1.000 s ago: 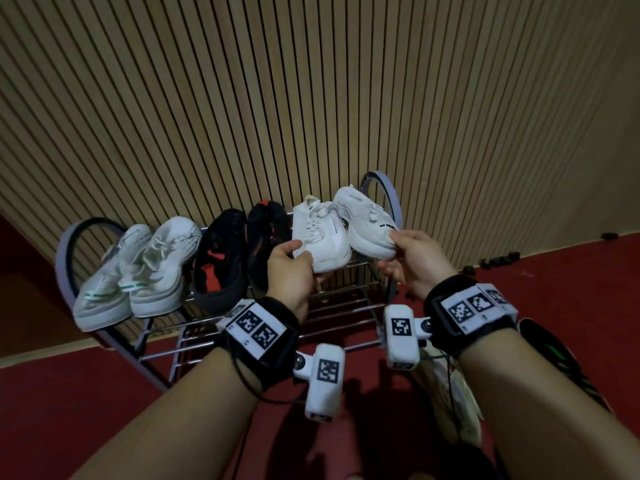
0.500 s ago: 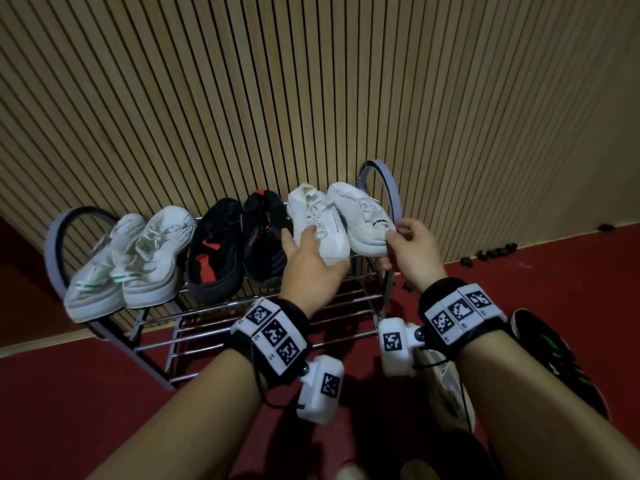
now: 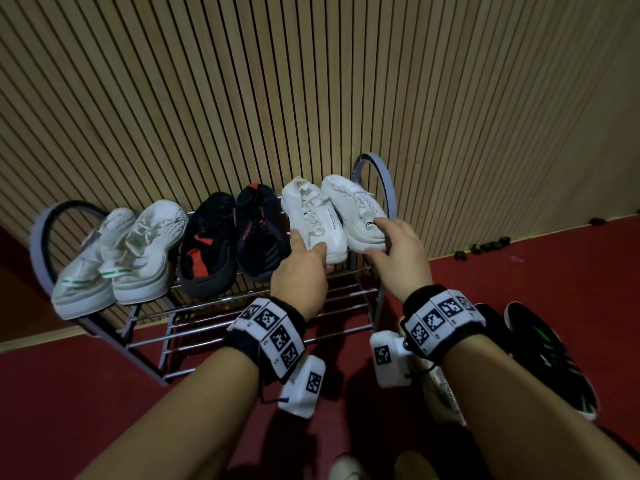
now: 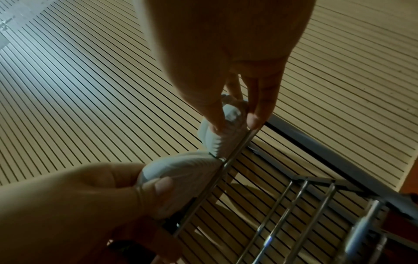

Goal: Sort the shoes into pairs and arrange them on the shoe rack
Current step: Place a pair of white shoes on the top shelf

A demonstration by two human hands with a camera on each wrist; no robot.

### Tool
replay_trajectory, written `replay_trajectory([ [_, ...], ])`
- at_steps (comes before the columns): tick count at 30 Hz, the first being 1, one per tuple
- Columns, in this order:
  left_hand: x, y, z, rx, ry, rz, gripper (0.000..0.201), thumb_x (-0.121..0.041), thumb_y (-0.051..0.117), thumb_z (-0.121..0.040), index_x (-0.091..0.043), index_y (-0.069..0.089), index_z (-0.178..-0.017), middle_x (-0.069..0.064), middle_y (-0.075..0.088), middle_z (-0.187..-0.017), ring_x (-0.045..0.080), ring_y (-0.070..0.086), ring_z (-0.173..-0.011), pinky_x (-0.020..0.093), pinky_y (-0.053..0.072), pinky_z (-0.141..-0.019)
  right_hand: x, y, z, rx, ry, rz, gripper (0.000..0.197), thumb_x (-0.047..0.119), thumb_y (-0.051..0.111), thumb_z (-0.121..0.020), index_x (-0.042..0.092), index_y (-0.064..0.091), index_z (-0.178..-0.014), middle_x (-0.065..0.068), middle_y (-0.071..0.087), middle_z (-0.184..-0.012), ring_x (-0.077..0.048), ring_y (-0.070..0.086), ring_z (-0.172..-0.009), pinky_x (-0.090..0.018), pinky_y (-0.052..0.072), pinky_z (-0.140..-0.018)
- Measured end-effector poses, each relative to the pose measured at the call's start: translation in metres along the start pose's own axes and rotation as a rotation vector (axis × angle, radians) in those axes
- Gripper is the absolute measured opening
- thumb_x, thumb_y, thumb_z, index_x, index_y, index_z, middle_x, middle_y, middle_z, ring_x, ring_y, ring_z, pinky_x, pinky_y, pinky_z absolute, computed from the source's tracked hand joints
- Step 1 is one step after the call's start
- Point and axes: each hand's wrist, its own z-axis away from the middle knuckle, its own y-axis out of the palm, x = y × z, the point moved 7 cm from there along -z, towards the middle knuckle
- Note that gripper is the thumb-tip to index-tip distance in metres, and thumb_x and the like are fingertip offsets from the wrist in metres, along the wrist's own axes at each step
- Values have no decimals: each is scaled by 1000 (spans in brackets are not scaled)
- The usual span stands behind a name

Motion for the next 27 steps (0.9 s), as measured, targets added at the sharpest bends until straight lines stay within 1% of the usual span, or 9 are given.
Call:
replay_trajectory([
  [5, 5, 0, -8, -7, -28, -1, 25, -18, 51, -94, -25, 53, -118, 17, 19, -152, 40, 61, -87, 42, 52, -72, -2, 1, 3, -58, -31, -16, 50, 14, 68, -84, 19, 55, -132, 2, 54, -130, -14, 53, -116, -20, 37, -93],
  [10, 5, 2, -14, 40, -99, -71, 33, -6, 49, -90, -17, 51, -121, 20, 21, -150, 40, 61, -91, 40, 47, -67, 0, 1, 3, -75, -41, -12, 51, 13, 68, -84, 21, 54, -132, 3, 52, -132, -14, 51, -118, -20, 38, -95],
  [12, 1, 5, -14, 61, -114, -102, 30, -11, 52, -91, -15, 50, -121, 22, 19, -151, 39, 61, -90, 38, 44, -64, -3, 3, 6, -67, -29, 10, 50, 12, 68, -85, 21, 54, -133, 2, 49, -135, -15, 50, -120, -19, 36, -95],
  [14, -4, 10, -12, 83, -133, -132, 38, -26, 52, -94, -14, 43, -129, 23, 7, -156, 39, 60, -96, 38, 44, -66, -5, 5, 8, -63, -10, 49, 50, 13, 67, -87, 21, 53, -134, 2, 46, -139, -15, 48, -122, -18, 33, -94],
  [16, -7, 12, -9, 92, -139, -148, 46, -38, 46, -98, -12, 38, -135, 21, -1, -159, 40, 59, -103, 39, 44, -69, -6, 7, 8, -66, -5, 77, 50, 14, 65, -88, 22, 52, -136, 1, 44, -141, -15, 47, -123, -19, 32, -94],
  [19, -8, 11, -12, 54, -84, -138, 31, -29, 48, -98, -12, 46, -124, 21, 8, -157, 39, 61, -95, 36, 41, -62, -8, 10, 8, -93, -3, 83, 49, 15, 66, -88, 22, 53, -135, 1, 44, -141, -15, 47, -123, -20, 34, -95],
  [22, -4, 9, -18, 24, -43, -123, 22, -27, 51, -96, -13, 54, -113, 20, 25, -149, 40, 62, -88, 36, 41, -61, -12, 13, 9, -100, 10, 40, 49, 15, 68, -87, 23, 54, -133, 2, 47, -138, -15, 50, -121, -28, 44, -97],
  [25, -5, 9, -18, 11, -32, -115, 20, -26, 51, -96, -14, 57, -111, 19, 27, -148, 41, 62, -87, 37, 43, -63, -14, 13, 9, -92, 9, 46, 49, 16, 68, -87, 23, 54, -133, 3, 48, -138, -15, 51, -120, -24, 41, -91],
  [27, -5, 11, -15, 11, -43, -110, 19, -24, 52, -96, -14, 55, -112, 18, 23, -150, 40, 62, -87, 37, 45, -63, -15, 13, 9, -80, 17, 30, 48, 16, 68, -87, 23, 55, -132, 2, 47, -139, -15, 50, -121, -23, 40, -93],
])
